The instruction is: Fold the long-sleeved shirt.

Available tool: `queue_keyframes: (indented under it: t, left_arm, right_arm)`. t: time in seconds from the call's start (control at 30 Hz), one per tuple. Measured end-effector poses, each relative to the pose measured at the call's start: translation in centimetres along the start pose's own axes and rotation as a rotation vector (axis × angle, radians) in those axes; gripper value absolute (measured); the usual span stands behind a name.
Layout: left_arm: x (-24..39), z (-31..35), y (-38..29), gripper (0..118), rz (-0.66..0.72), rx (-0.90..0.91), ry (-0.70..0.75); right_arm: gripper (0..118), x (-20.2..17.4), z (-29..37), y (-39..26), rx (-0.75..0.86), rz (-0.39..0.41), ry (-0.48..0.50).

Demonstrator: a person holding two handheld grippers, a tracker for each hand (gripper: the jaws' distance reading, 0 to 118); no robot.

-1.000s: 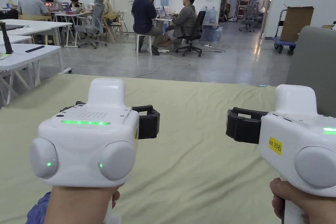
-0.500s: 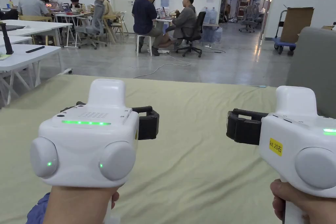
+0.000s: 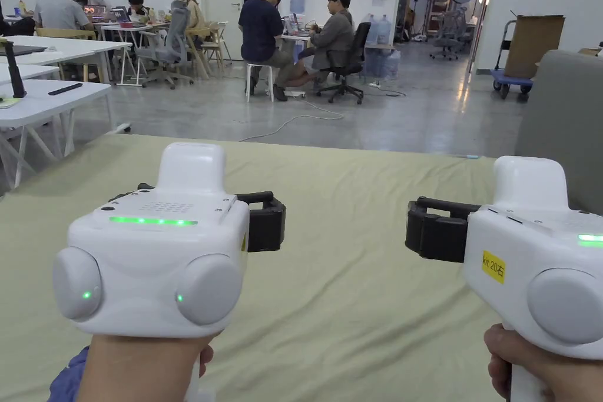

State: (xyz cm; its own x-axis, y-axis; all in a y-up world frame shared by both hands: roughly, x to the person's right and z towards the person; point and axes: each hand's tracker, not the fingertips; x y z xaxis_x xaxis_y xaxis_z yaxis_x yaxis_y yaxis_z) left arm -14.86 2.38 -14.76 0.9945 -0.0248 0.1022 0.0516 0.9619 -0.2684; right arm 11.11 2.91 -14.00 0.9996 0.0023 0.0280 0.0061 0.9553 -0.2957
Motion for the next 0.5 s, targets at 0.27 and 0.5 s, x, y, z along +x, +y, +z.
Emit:
queue_keyframes:
  t: [0.27, 0.5]
  left_arm:
    - [0.03, 0.06, -0.02, 110, -0.002, -0.001, -0.003]
    - [0.02, 0.02, 0.01, 109, -0.003, -0.003, -0.005]
  right_arm:
    - [118, 0.14, 0.00, -0.16, 0.003, -0.010, -0.018]
    - [113, 0.14, -0.01, -0.15, 0.006, -0.013, -0.013]
